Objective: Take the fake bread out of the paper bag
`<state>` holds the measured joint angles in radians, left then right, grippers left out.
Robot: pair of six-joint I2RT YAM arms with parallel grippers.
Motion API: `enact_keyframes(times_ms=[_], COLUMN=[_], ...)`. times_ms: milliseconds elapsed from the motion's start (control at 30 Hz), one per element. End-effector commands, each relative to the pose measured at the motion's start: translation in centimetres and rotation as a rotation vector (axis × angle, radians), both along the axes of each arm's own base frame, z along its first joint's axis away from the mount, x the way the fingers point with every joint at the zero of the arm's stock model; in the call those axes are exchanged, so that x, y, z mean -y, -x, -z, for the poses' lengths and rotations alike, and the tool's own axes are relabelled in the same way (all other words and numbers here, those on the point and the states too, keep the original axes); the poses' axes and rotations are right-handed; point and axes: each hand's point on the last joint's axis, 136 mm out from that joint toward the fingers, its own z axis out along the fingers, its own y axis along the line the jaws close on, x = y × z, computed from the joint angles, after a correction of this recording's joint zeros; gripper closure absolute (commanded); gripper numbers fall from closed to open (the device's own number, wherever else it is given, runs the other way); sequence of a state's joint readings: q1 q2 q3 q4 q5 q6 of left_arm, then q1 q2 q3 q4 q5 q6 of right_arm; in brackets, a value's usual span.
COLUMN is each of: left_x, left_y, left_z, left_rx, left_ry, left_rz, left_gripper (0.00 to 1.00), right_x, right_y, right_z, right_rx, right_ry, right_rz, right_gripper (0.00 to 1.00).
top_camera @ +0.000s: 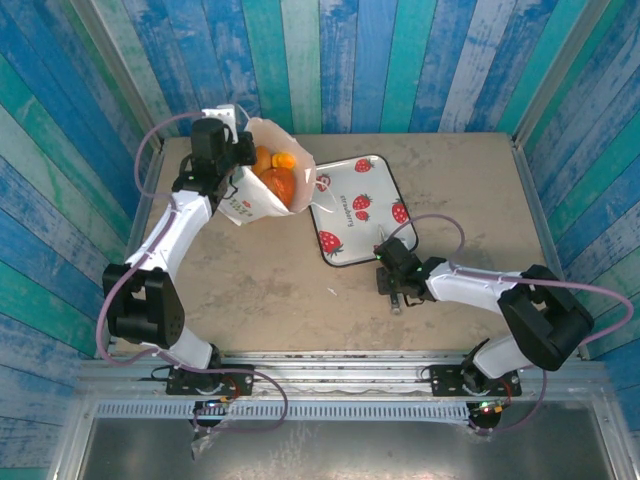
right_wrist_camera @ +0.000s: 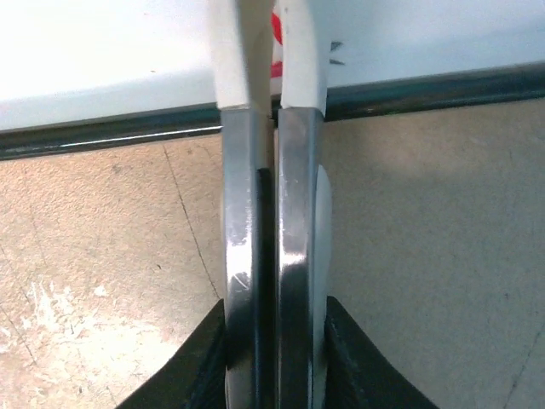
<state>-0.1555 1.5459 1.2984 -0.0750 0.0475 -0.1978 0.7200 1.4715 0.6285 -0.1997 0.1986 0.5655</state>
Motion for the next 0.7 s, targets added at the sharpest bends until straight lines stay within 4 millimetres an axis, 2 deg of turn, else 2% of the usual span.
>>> enact_keyframes(times_ms=[0,233,433,500,667], left_x=[-0.2,-0.1,-0.2,-0.2,-0.2], left_y=[0.1,0.7,1.2,1.4,1.9], left_z=[-2.4,-2.2,-2.2,-2.2,-2.1], left_rx=[0.082,0.082,0.083,0.084,0.084], left_ry=[-0.005,-0.006,0.001,0.000,0.000], left_rz=[-0.006,0.002,0.003,0.003,0.008], left_gripper=[1.00,1.00,1.00,1.00,1.00], right_x=[1.1,-0.6,-2.6,-3.1,-4.1], right_y=[3.5,1.7,0.3,-0.2,-0.8], right_z=[0.9,-4.8,-8.9,-10.1,-12.3], right_rx=[-0.138,-0.018,0.030,0.046,0.070], right_ry=[0.045,-0.057,-0.134,-0.154,-0.257], right_rz=[-0.040,-0.074,-0.146,-0.157,-0.184], right_gripper=[0.83,0.85,0.85,0.76,0.70])
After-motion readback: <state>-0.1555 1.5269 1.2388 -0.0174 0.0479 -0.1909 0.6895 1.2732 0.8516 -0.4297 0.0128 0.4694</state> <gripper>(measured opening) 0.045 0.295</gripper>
